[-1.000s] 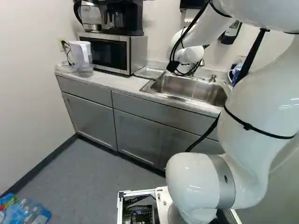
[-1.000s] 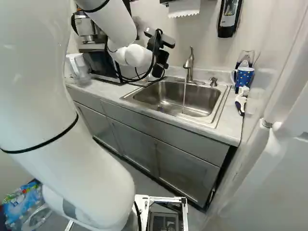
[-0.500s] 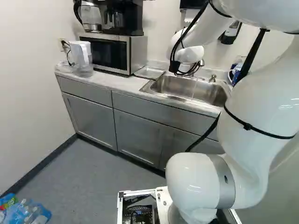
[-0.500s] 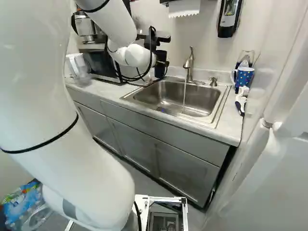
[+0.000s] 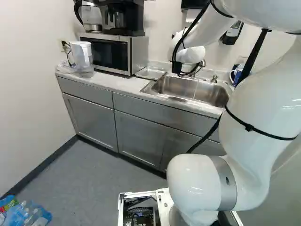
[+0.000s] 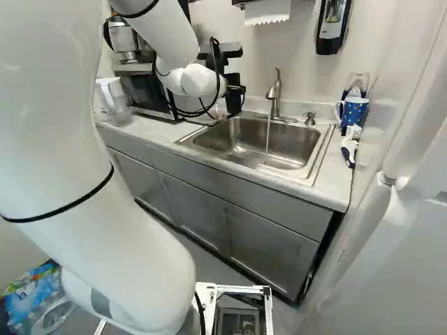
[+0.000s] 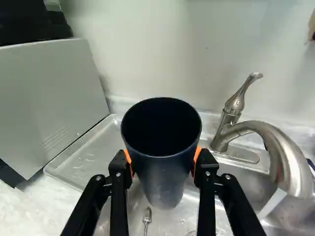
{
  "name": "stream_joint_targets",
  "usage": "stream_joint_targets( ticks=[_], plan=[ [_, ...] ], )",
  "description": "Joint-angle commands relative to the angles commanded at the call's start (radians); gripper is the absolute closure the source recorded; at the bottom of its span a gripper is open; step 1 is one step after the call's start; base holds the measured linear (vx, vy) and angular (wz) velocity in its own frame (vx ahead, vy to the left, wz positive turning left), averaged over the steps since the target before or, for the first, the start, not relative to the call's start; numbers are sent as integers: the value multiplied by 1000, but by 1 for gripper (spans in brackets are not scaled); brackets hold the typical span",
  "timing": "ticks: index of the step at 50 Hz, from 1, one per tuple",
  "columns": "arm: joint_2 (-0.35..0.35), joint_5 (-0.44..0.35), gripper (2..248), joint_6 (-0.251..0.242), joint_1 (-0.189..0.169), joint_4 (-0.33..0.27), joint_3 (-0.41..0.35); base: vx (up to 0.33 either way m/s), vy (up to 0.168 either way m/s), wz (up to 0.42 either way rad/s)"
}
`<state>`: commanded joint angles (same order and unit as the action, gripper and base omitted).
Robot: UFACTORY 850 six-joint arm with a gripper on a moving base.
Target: Rinse the cup and place it in the tray
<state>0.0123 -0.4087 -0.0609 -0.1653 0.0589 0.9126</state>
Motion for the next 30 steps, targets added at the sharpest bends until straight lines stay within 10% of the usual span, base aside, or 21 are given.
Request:
stream_joint_targets(
  ticks=[30],
  plan=[
    [67,0,124,0,57,0,69,0,0,0]
  ],
)
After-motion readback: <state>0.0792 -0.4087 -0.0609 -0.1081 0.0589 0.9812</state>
